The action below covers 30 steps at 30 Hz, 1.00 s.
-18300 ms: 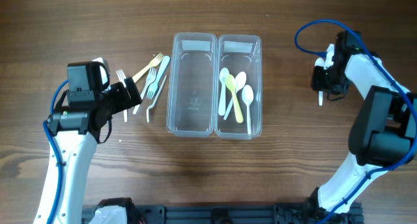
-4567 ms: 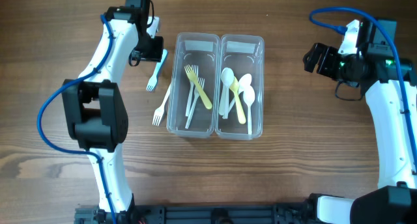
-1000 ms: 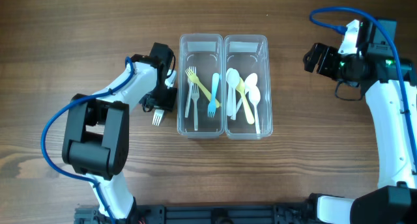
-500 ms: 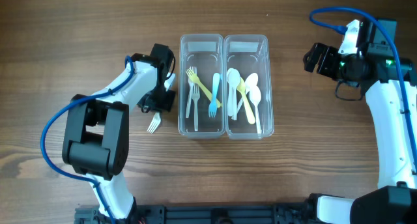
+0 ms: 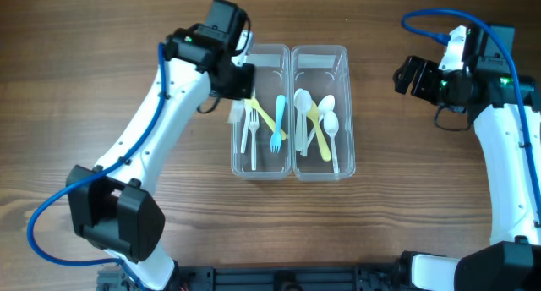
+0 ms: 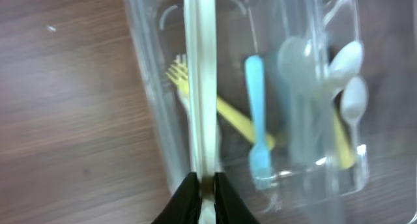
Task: Pack container
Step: 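Carry the white fork into the left compartment and release it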
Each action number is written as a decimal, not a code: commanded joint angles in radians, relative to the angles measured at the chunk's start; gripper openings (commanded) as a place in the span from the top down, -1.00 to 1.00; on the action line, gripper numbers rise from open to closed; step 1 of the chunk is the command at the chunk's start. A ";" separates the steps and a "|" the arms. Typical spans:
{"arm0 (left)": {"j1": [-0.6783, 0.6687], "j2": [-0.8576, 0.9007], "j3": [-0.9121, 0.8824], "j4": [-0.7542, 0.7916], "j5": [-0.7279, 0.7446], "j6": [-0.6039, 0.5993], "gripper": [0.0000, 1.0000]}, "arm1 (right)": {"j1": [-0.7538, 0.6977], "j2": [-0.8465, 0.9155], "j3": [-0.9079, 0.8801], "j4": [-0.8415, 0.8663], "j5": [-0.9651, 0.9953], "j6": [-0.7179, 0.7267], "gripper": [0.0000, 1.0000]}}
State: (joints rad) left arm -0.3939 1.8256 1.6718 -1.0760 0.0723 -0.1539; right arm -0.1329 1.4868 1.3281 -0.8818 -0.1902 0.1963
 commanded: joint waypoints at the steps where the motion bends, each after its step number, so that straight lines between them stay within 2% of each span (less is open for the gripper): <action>1: -0.042 0.021 -0.063 0.072 0.036 -0.189 0.69 | -0.001 0.008 -0.011 0.003 0.000 -0.011 -0.99; 4: -0.066 0.033 -0.093 0.109 0.035 -0.199 0.54 | -0.001 0.008 -0.011 0.003 0.000 -0.011 -0.99; 7: -0.072 0.039 -0.093 0.110 0.054 -0.199 0.21 | -0.001 0.008 -0.011 0.003 0.000 -0.012 -0.99; 15: -0.002 -0.077 -0.028 0.103 0.065 -0.194 0.11 | -0.001 0.008 -0.011 0.004 0.000 -0.011 -0.99; 17: 0.048 -0.126 -0.023 0.102 0.058 -0.194 0.04 | -0.001 0.009 -0.011 0.068 -0.001 -0.005 -1.00; 19: 0.125 -0.174 -0.023 0.075 0.022 -0.194 -0.11 | -0.001 0.008 -0.011 0.132 -0.017 0.061 -0.99; 22: 0.247 -0.197 -0.023 0.017 0.016 -0.191 -0.28 | -0.001 0.008 -0.011 0.128 -0.021 0.243 -1.00; 23: 0.280 -0.197 -0.023 -0.006 0.017 -0.191 -0.29 | -0.001 0.008 -0.011 0.129 -0.034 0.263 -0.76; 24: 0.304 -0.196 -0.023 -0.024 0.017 -0.191 -0.29 | -0.001 0.011 -0.011 0.131 -0.049 0.264 0.04; 25: 0.326 -0.196 -0.023 -0.040 0.017 -0.191 -0.29 | 0.001 0.016 -0.011 0.132 -0.050 0.274 0.49; 26: 0.352 -0.196 -0.023 -0.052 0.017 -0.191 -0.28 | 0.003 0.028 -0.011 0.133 -0.045 0.277 0.60; 27: 0.366 -0.196 -0.023 -0.055 0.018 -0.189 -0.20 | 0.005 0.044 -0.011 0.133 -0.046 0.277 0.60; 28: 0.373 -0.196 -0.023 -0.053 0.036 -0.151 -0.08 | 0.006 0.064 -0.011 0.132 -0.046 0.274 0.70; 29: 0.374 -0.196 -0.023 -0.048 0.068 -0.078 0.10 | 0.005 0.088 -0.011 0.124 -0.046 0.272 0.91; 30: 0.374 -0.197 -0.023 -0.047 0.080 -0.039 0.34 | 0.005 0.098 -0.011 0.117 -0.046 0.266 0.91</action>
State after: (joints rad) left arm -0.0250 1.6310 1.6428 -1.1267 0.0986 -0.3290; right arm -0.1326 1.5215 1.3262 -0.7544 -0.2184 0.4438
